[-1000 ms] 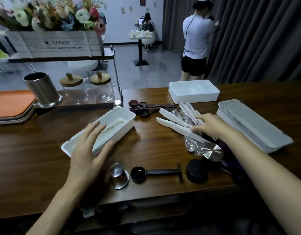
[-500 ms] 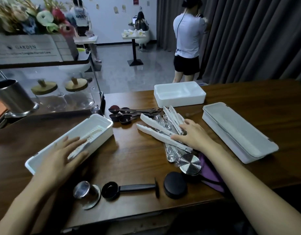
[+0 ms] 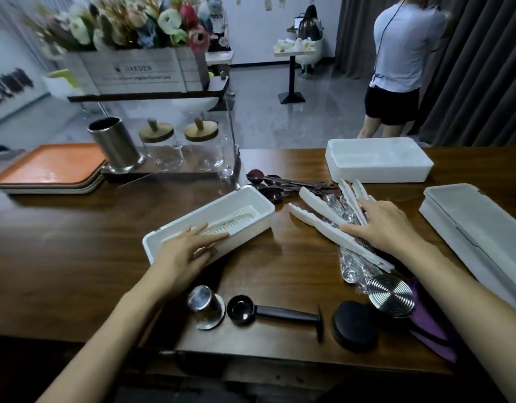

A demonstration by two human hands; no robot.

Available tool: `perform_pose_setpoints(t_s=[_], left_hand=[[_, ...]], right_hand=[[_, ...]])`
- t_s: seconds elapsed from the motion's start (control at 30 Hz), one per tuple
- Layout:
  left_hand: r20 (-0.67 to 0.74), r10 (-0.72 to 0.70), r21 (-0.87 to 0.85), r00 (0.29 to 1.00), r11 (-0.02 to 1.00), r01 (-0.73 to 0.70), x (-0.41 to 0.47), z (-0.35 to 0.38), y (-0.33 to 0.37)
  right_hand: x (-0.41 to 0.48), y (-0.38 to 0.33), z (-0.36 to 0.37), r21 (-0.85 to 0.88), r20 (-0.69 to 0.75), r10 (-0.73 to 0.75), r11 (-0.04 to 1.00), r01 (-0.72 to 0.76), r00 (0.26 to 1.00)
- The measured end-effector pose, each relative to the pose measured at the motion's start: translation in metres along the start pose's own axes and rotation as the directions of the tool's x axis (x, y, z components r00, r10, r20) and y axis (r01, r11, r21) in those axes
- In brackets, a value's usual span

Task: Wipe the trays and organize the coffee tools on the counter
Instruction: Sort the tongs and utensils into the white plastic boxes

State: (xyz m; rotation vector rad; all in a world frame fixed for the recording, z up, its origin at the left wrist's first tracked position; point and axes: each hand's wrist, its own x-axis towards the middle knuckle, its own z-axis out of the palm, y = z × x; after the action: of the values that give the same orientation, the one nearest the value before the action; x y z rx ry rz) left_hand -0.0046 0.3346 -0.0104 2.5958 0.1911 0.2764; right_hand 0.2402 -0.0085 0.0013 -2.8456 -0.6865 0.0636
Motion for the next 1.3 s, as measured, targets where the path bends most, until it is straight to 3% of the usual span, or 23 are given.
perform_pose_setpoints(t_s=[0.23,0.4,0.53,0.63,0.77,0.9,1.1,1.3], left_hand=[[-0.132,-0.066,-0.05,0.989,0.997,0.06,-0.018,-0.006,-0.002],[-0.229,-0.094,0.015,0.969,0.995,0.1,-0.031,-0.007,-0.024],[-0.386,-0.182,-0.072,0.904,0.983,0.167,-0.04,0.002,-0.03],[-0.333,-0.335,-0.221,0.882,0.936,0.272,-0.05,0.002,-0.029],[-0.297,-0.391,-0.325,0.871,0.899,0.293,-0.053,0.002,-0.028],[-0.271,-0.389,-0.355,0.88,0.89,0.284,-0.053,0.001,-0.03],[-0.282,-0.377,-0.394,0.882,0.884,0.251,-0.053,0.003,-0.029],[-0.281,-0.364,-0.435,0.888,0.873,0.221,-0.055,0.004,-0.029]], right_hand=[[0.006,-0.01,-0.005,-0.044,0.065,0.055,0.998,-0.052,0.996],[0.014,-0.01,-0.005,0.099,0.113,0.188,0.975,-0.199,0.976],[0.013,-0.013,-0.012,0.2,0.09,0.249,0.944,-0.263,0.964],[0.011,-0.013,-0.01,0.214,0.101,0.273,0.933,-0.289,0.957],[0.008,-0.006,-0.012,0.195,0.108,0.253,0.943,-0.27,0.961],[-0.002,0.006,-0.01,0.139,0.02,0.268,0.953,-0.268,0.963],[-0.015,0.01,-0.004,0.21,0.117,0.253,0.939,-0.273,0.96],[-0.013,0.008,0.0,0.202,0.061,0.28,0.936,-0.287,0.958]])
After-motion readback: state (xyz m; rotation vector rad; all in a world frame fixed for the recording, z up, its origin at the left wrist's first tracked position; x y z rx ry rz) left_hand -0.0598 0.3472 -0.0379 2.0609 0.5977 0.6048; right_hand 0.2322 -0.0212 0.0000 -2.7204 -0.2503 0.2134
